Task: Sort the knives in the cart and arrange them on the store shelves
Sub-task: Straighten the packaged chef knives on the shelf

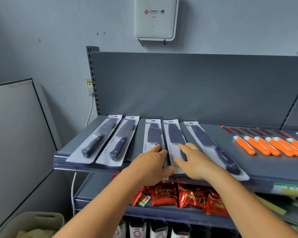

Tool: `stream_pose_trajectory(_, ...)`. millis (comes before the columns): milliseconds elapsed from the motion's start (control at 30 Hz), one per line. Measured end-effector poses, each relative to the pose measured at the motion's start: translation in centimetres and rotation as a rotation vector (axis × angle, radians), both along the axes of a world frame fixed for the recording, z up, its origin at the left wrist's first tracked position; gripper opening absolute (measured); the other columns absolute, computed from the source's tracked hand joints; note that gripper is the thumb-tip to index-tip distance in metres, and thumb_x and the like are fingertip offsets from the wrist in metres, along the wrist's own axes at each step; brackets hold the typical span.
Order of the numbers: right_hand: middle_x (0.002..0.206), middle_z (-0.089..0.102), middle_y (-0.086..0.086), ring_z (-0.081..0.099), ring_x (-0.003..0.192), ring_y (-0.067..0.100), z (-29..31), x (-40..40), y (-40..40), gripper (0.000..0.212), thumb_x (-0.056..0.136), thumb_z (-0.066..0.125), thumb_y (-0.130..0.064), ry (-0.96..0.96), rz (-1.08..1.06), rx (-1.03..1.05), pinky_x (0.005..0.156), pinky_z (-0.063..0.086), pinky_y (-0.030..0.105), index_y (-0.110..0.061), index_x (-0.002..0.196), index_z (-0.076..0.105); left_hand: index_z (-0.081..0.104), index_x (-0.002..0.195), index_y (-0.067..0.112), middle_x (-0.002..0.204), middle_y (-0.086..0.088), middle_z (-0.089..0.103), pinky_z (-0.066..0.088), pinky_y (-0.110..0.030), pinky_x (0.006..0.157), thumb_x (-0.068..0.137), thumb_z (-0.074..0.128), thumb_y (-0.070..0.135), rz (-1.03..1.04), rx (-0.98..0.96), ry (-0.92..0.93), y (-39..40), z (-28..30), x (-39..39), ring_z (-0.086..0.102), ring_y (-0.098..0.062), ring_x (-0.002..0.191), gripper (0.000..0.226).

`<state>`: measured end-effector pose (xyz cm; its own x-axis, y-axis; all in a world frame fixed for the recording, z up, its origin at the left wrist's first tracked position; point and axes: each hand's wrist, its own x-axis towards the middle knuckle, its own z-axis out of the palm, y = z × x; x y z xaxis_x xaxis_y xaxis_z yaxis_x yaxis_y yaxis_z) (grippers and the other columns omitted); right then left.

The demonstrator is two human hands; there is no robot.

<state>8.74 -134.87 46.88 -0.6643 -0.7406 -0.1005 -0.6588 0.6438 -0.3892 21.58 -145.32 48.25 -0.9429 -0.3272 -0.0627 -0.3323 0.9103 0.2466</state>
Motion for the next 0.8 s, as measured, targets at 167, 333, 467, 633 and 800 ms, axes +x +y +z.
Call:
stream_pose_trajectory(167, 0.159, 0.004, -0.009, 0.020, 0.143, 0.026, -0.2, 0.8, -1.1, 0.071, 0.094, 0.042, -0.053, 0.016, 0.016, -0.032, 0.114, 0.027, 0.041, -0.024, 0.152, 0.013, 0.023, 0.150, 0.015, 0.160, 0.000, 0.004, 0.036, -0.035, 0.107, 0.095, 0.045, 0.049, 0.016, -0.026, -0.013, -1.9, 0.2, 0.7, 0.037, -0.018, 0.137, 0.069)
stream_pose_trajectory(333, 0.156, 0.016, -0.004, 0.031, 0.136, 0.027, -0.2, 1.2, -2.5, 0.070, 0.094, 0.042, -0.053, 0.016, 0.016, -0.050, 0.110, 0.033, 0.041, -0.020, 0.151, 0.017, 0.020, 0.151, 0.014, 0.161, -0.001, 0.003, 0.033, -0.035, 0.110, 0.095, 0.047, 0.045, 0.006, 0.007, -0.008, -3.4, 0.0, 0.6, 0.026, -0.013, 0.142, 0.070)
stream_pose_trajectory(467, 0.154, 0.018, -0.002, 0.031, 0.136, 0.027, -0.2, 1.5, -3.0, 0.066, 0.095, 0.041, -0.049, 0.038, 0.022, -0.056, 0.110, 0.034, 0.040, -0.019, 0.150, 0.019, 0.021, 0.151, 0.014, 0.161, 0.000, 0.003, 0.034, -0.035, 0.110, 0.094, 0.049, 0.047, -0.001, 0.014, 0.001, -3.9, -0.2, 0.3, 0.027, -0.013, 0.142, 0.071)
stream_pose_trajectory(633, 0.156, 0.015, -0.004, 0.028, 0.138, 0.026, -0.2, 1.6, -3.2, 0.066, 0.096, 0.042, -0.048, 0.021, 0.010, -0.071, 0.111, 0.033, 0.040, -0.020, 0.151, 0.019, 0.023, 0.150, 0.013, 0.161, 0.000, 0.003, 0.036, -0.035, 0.108, 0.094, 0.049, 0.048, -0.010, 0.001, 0.004, -4.1, -0.2, 0.2, 0.033, -0.018, 0.139, 0.072)
stream_pose_trajectory(800, 0.157, 0.016, -0.005, 0.028, 0.139, 0.027, 0.0, 1.4, -2.8, 0.064, 0.096, 0.037, -0.052, -0.005, -0.010, -0.085, 0.111, 0.032, 0.043, -0.025, 0.151, 0.017, 0.020, 0.151, 0.016, 0.160, -0.003, 0.005, 0.019, -0.041, 0.117, 0.094, 0.044, 0.053, -0.031, -0.080, 0.002, -3.7, 0.0, 0.4, 0.009, -0.021, 0.147, 0.072)
